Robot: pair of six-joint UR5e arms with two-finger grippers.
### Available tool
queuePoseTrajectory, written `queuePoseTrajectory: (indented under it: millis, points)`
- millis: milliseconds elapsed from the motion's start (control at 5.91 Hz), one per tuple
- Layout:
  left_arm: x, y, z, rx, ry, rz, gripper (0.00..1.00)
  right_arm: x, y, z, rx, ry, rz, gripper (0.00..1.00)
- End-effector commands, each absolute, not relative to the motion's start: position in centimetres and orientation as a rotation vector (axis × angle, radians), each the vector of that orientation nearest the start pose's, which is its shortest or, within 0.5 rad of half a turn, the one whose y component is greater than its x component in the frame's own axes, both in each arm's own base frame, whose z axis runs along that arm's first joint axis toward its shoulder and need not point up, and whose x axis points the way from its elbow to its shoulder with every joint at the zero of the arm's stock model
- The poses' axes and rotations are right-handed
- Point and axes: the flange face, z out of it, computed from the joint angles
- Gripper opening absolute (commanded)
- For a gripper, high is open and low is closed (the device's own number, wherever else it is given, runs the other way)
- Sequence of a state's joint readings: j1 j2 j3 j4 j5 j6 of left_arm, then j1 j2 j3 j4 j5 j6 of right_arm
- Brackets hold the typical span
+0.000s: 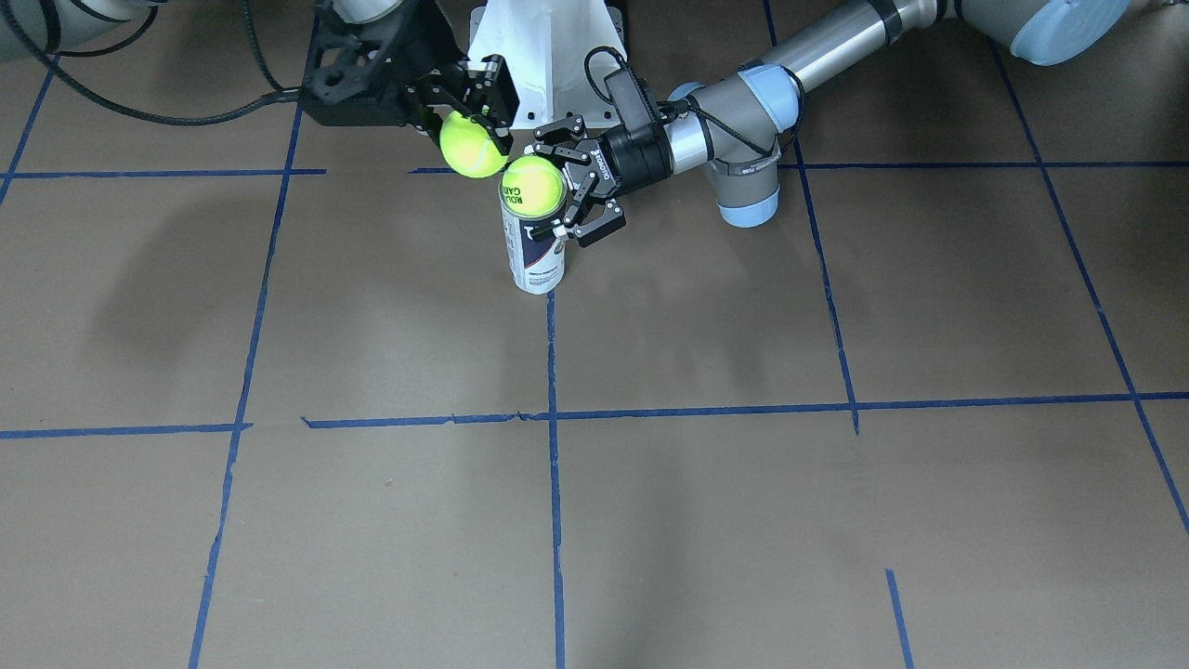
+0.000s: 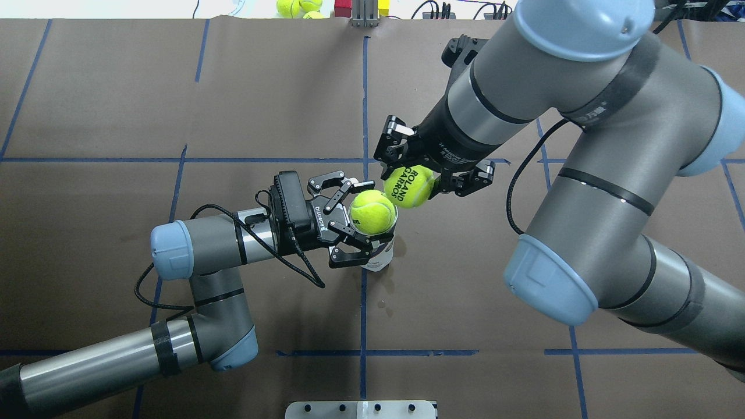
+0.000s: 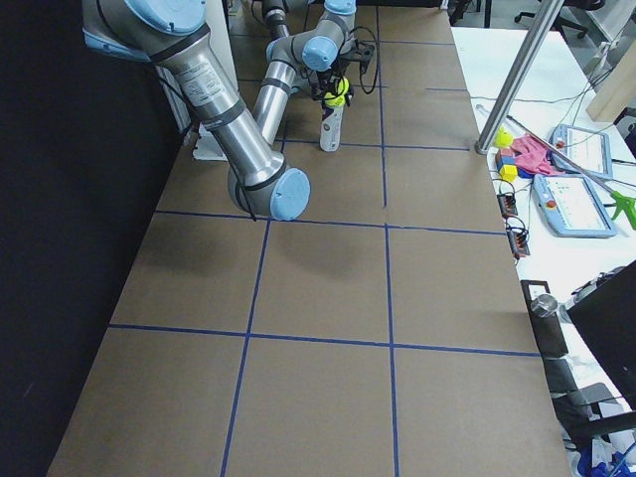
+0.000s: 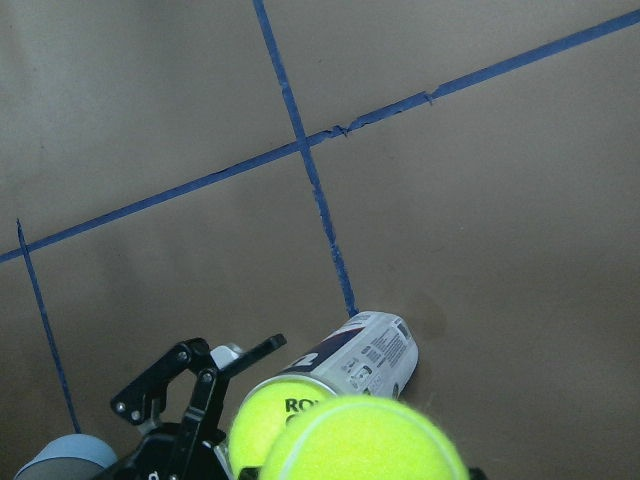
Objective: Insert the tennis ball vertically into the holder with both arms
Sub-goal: 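Carry the second ball with the right gripper over the can, then open the right gripper to drop the second ball into the can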
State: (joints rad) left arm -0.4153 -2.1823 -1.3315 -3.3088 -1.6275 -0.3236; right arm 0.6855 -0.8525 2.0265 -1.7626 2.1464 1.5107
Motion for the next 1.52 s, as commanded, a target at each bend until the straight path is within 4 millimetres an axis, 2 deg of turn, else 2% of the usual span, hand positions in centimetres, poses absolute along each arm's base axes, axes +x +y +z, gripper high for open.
queuePoseTrajectory:
  millis: [0, 338, 677, 1015, 1185, 1354]
  points:
    - [53.8, -37.6, 23.2, 1.570, 1.481, 0.551, 0.98, -39.6, -41.7, 6.6, -0.130, -1.084, 0.288, 0.03]
    - [53.7, -37.6, 23.1, 1.572, 1.483, 0.550, 0.98, -40.9, -41.7, 6.5, -0.131, -1.072, 0.288, 0.04]
    - [53.7, -37.5, 23.2, 1.571, 1.482, 0.551, 0.98, -43.3, -40.4, 7.3, -0.117, -1.042, 0.278, 0.04]
    - [53.6, -37.5, 23.2, 1.573, 1.484, 0.550, 0.99, -44.0, -40.9, 8.0, -0.116, -1.033, 0.280, 0.04]
    - [53.6, -37.5, 23.3, 1.572, 1.483, 0.550, 0.99, -44.3, -41.0, 8.3, -0.119, -1.027, 0.282, 0.17]
    - [53.6, -37.5, 23.4, 1.571, 1.482, 0.551, 0.99, -44.7, -41.2, 8.5, -0.122, -1.020, 0.283, 0.73]
